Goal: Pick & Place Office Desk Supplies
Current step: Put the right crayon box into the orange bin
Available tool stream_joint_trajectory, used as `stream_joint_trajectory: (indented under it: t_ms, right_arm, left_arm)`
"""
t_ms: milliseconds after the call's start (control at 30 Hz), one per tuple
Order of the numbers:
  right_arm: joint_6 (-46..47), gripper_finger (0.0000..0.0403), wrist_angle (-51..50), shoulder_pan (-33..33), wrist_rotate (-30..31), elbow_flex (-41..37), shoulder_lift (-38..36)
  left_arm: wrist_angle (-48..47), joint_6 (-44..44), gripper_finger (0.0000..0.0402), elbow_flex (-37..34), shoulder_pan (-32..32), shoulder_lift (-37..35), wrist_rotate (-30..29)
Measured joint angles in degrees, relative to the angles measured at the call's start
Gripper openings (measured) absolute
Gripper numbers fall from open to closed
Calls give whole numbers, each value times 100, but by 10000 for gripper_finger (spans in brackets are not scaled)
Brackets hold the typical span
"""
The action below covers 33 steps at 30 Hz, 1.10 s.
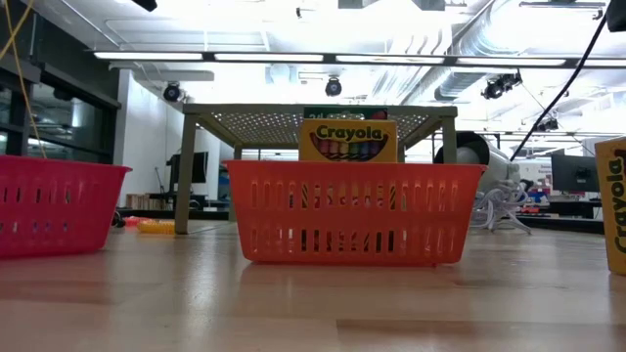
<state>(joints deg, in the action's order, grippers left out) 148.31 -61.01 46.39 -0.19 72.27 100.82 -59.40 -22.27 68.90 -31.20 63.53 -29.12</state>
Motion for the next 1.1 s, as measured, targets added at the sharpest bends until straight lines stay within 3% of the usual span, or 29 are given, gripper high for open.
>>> stream_joint_trajectory:
  t_ms: [467,867,1100]
  right_arm:
    - [0,96,-7,-1,0,0,-4]
    - [-253,91,-199,-2,20,2,-21]
    - [-289,89,-742,133,731,24,-407]
  left_arm:
    - [0,0,139,0,0,1,0]
    - [0,-1,139,0,1,1,0]
    - [0,1,139,0,0,-1,0]
